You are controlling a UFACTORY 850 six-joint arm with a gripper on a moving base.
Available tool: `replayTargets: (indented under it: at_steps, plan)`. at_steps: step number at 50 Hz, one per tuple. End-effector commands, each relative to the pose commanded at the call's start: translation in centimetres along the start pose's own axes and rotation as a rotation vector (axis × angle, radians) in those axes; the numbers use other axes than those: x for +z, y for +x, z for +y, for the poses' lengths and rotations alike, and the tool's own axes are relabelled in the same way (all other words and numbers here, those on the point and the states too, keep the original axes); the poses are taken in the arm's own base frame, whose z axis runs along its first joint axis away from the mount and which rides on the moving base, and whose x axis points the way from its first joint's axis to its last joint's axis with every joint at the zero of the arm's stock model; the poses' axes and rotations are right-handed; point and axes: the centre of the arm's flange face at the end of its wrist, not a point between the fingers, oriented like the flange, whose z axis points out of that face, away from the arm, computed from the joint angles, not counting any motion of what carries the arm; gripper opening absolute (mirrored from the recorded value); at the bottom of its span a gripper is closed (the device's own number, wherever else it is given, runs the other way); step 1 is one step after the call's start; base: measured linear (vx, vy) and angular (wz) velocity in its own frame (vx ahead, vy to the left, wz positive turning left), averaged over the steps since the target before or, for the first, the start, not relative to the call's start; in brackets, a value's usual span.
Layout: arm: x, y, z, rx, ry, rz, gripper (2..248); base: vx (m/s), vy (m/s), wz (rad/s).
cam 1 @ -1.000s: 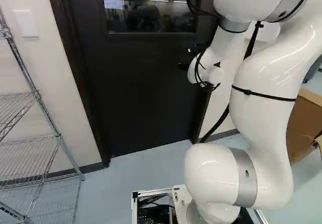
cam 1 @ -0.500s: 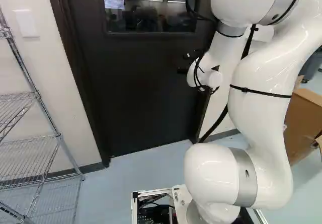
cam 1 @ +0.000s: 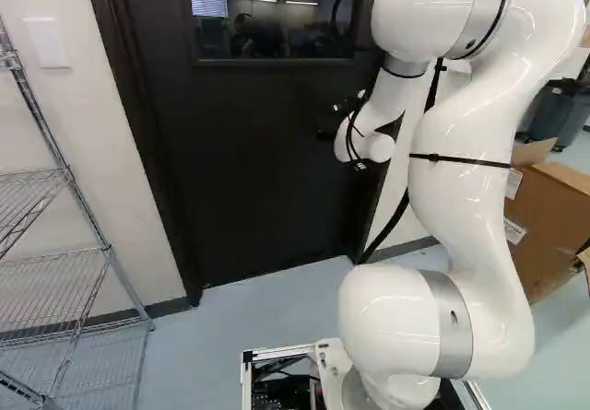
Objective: Open the door and move inside
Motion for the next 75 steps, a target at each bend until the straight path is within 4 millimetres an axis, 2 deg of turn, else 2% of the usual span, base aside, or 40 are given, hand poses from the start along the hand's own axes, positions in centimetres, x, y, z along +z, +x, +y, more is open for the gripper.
replayTargets:
  at_steps: [10, 47, 75]
  plan:
    - [2.1, -0.2, -0.9, -0.006, 0.023, 0.004, 247, 0.0, 0.0, 0.0]
    - [9.0, 0.9, -4.3, -0.037, 0.094, 0.061, 247, 0.0, 0.0, 0.0]
    - [14.1, 1.6, -7.9, -0.114, 0.207, 0.113, 247, 0.0, 0.0, 0.0]
